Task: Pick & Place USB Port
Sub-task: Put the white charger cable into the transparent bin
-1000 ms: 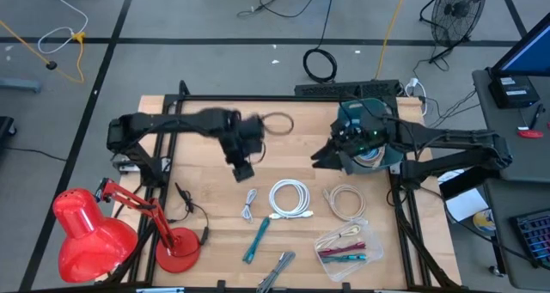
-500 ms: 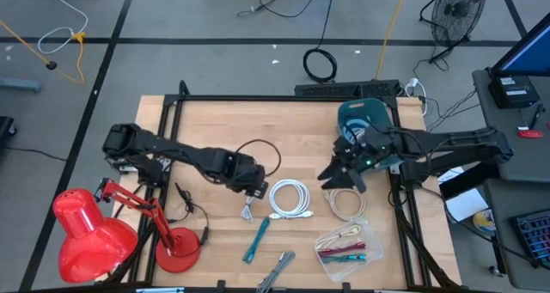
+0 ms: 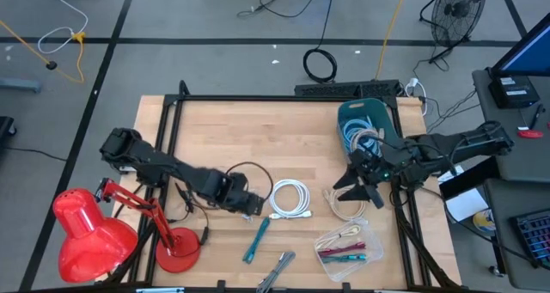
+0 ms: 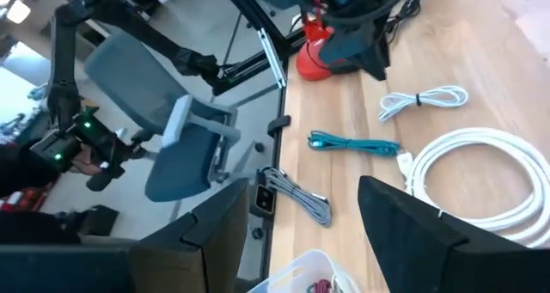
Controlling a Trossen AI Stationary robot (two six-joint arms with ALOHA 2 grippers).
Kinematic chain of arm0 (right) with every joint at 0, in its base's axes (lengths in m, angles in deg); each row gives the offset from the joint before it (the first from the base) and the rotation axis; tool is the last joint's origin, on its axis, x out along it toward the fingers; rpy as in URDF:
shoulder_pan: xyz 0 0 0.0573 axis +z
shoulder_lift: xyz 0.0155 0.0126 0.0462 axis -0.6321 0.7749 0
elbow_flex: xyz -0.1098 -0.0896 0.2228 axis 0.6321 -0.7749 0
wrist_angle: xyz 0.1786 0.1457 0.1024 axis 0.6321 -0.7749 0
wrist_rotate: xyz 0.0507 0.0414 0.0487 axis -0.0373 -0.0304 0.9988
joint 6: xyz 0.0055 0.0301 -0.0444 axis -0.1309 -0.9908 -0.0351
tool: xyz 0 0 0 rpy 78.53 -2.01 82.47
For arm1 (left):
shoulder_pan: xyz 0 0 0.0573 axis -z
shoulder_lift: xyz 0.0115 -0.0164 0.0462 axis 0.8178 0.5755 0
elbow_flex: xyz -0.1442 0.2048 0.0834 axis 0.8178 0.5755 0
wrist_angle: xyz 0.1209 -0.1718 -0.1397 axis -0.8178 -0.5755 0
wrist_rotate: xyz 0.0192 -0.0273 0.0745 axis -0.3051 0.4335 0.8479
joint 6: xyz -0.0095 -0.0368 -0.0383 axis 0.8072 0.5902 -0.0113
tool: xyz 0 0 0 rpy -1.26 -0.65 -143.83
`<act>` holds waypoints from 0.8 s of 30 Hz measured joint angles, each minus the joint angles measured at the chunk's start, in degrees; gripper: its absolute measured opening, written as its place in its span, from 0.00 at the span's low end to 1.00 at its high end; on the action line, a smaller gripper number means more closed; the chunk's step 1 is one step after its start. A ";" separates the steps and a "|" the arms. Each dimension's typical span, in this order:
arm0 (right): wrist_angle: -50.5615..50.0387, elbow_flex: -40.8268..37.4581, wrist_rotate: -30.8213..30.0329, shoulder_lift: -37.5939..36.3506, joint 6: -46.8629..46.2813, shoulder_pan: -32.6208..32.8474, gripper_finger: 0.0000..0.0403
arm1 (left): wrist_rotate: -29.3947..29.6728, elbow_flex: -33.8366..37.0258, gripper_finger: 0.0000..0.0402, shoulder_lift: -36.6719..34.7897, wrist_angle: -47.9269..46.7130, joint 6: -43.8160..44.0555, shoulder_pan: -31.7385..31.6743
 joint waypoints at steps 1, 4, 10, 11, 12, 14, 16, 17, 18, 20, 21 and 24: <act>-0.06 0.00 -0.92 -0.26 0.02 0.77 0.52 | 0.31 0.00 0.42 0.30 0.25 1.14 0.72; 0.04 0.00 -2.74 -0.81 -0.48 2.77 0.52 | 0.38 -0.09 0.42 2.07 1.46 3.33 1.81; -0.26 0.00 -5.70 -1.13 -1.13 6.60 0.52 | -0.42 0.00 0.42 7.61 5.54 1.16 1.90; 0.11 0.00 -6.28 -1.13 -1.13 7.00 0.52 | -1.27 0.00 0.42 8.92 6.69 0.55 1.57; 0.25 0.00 -6.80 -1.16 -1.12 7.37 0.52 | -1.78 0.00 0.42 10.11 7.27 0.21 1.28; 0.03 0.00 -7.03 -1.18 -1.14 8.04 0.52 | -2.10 0.00 0.42 11.78 7.39 -0.06 0.89; 0.09 0.00 -7.05 -1.18 -1.14 8.54 0.52 | -2.12 -0.02 0.42 12.88 7.38 -0.33 0.40; 0.11 0.00 -7.02 -1.18 -1.16 8.73 0.52 | -2.10 -0.02 0.42 13.31 7.38 -0.51 0.23; 0.30 0.00 -7.03 -1.18 -1.30 8.93 0.52 | -2.10 -0.02 0.42 13.75 7.41 -0.66 0.07; 0.55 0.00 -7.03 -1.18 -1.57 9.22 0.52 | -2.39 -0.02 0.42 14.20 7.56 -0.75 -0.42; 0.47 0.00 -7.03 -1.18 -1.57 9.36 0.52 | -2.66 -0.02 0.42 14.22 7.48 -0.80 -0.68; 0.50 0.00 -7.04 -1.18 -1.52 9.92 0.52 | -3.96 -0.02 0.40 14.22 7.26 -1.00 -1.50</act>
